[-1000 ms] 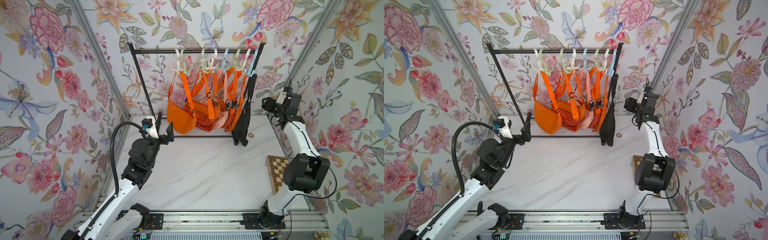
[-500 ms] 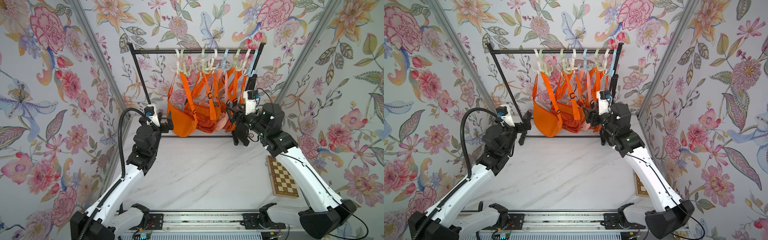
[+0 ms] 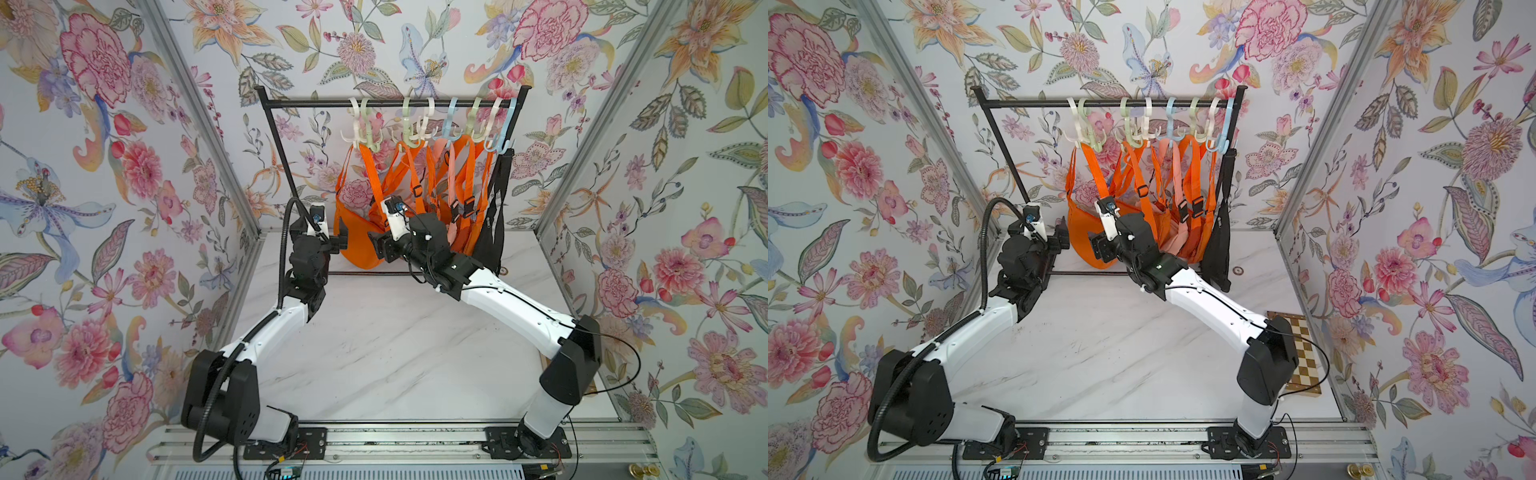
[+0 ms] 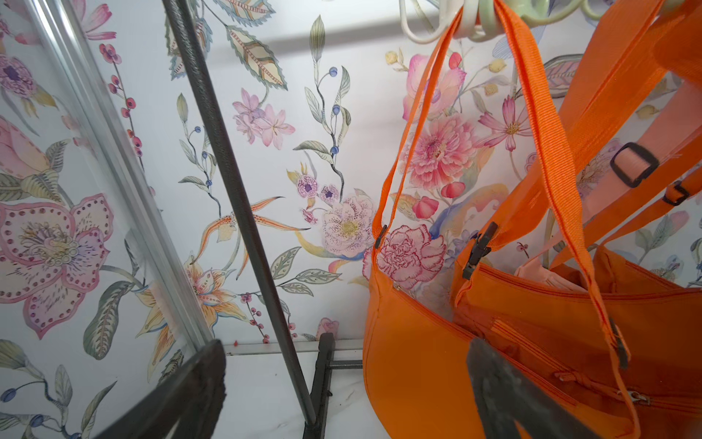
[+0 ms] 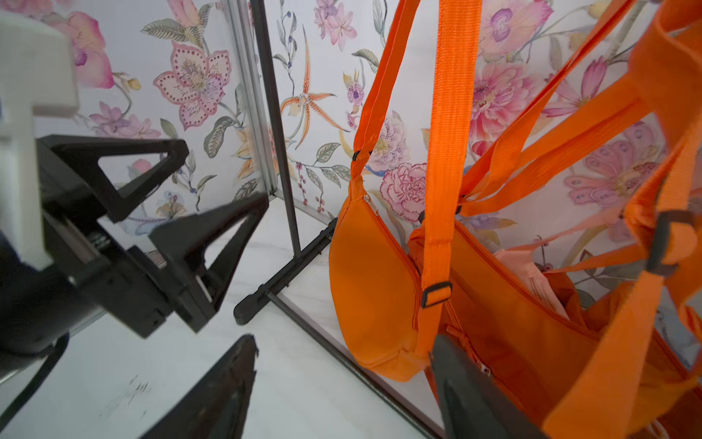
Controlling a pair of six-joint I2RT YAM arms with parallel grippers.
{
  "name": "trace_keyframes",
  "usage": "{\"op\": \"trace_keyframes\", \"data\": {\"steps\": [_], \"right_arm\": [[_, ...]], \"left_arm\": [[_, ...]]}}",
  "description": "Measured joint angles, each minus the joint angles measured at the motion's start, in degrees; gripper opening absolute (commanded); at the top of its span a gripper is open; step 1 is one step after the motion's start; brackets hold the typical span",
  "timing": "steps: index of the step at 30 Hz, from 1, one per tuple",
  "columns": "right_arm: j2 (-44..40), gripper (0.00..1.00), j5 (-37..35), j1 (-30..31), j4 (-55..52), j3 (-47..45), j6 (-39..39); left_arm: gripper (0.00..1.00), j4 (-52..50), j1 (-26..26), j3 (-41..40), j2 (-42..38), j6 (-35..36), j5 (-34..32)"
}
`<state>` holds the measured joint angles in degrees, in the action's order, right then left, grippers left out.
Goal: Take the bag off the hook
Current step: Pick up the bag from the hook.
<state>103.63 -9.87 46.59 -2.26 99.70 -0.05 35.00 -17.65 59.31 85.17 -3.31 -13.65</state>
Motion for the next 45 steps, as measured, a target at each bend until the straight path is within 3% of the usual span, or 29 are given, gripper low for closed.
{"op": "trace_keyframes", "data": {"steps": [7,16,26,29,36,45], "right_arm": [[13.97,0.69,-1.09,-0.74,-2.36,18.99,0.31],[21.51,0.69,0.85,-4.5,-7.3,32.26,1.16],[25.51,0.69,9.6,-7.74,-8.76,40.17,2.62],[27.76,0.69,12.72,-8.35,-9.38,42.86,3.06],[30.34,0.67,15.96,-8.55,-10.86,43.89,4.26],[31.26,0.64,16.85,-9.53,-10.43,44.63,5.53]], "left_arm": [[0.99,11.39,1.88,5.03,13.22,1.2,3.43],[0.99,18.34,6.69,16.13,23.71,0.44,10.51],[0.99,25.2,6.84,27.56,32.7,2.54,14.88],[0.99,26.82,7.23,31.21,36.35,3.39,18.78],[0.81,32.24,8.46,38.58,44.19,2.99,25.79],[0.79,29.9,9.88,51.23,50.36,1.42,31.58]]}}
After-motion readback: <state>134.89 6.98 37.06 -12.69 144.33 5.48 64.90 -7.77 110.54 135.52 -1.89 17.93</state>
